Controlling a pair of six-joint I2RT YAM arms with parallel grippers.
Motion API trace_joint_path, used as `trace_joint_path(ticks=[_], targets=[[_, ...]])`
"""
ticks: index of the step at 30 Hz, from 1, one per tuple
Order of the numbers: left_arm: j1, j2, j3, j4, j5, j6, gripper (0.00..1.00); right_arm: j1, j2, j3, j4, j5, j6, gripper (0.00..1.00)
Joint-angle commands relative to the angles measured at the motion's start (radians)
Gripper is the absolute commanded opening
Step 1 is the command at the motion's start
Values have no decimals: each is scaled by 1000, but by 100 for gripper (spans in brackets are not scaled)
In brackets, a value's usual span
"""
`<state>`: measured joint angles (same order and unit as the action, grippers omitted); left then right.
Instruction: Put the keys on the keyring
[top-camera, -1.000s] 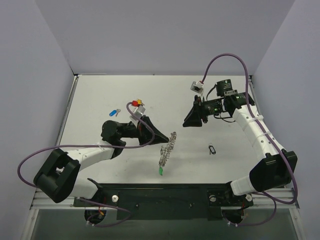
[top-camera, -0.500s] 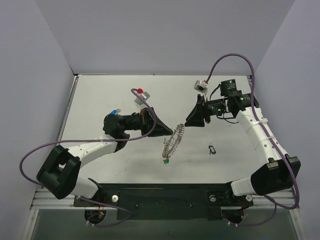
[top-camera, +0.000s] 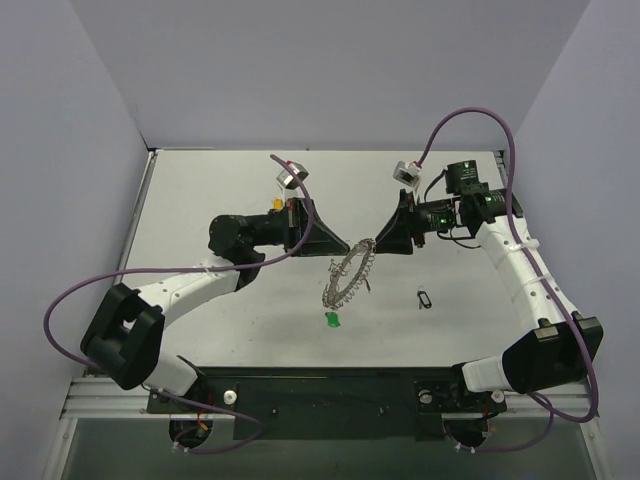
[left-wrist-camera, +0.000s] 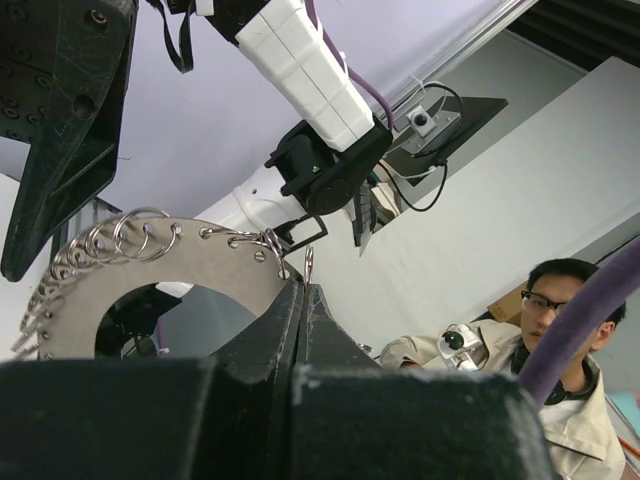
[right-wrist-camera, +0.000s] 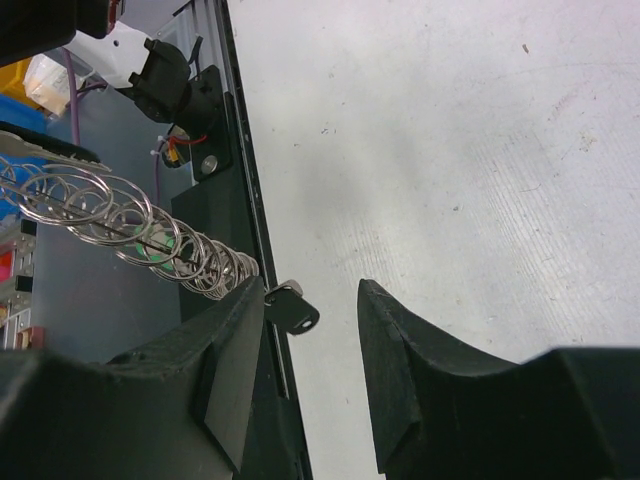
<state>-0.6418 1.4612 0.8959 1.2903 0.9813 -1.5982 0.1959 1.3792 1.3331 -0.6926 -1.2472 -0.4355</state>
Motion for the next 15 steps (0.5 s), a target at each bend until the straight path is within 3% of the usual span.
trace_joint_path(ticks=[1, 5, 7, 8, 9, 10, 12, 15], targets=[[2, -5, 52, 349, -6, -52, 0, -10, -35, -6, -18, -58, -14, 38], [2, -39, -18, 316, 46, 108, 0, -16, -39, -8, -18, -57, -16, 38], [1, -114, -73, 26, 77, 384, 0, -26, -39, -8, -16, -41, -16, 38], [-2, -148, -90, -293, 70, 695, 0, -35, -39, -8, -18, -32, -16, 38], [-7, -233, -98, -472, -13, 857, 0, -39, -42, -8, -18, -29, -14, 38], [-15, -275, -91, -861, -68, 1210, 0, -52, -40, -8, -19, -20, -14, 38], [-48, -340, -71, -1117, -254, 1492, 0, -61, -42, -8, -24, -6, -22, 38], [-73, -395, -116, -1154, -384, 1593, 0, -53, -52, -8, -95, -4, -115, 40]])
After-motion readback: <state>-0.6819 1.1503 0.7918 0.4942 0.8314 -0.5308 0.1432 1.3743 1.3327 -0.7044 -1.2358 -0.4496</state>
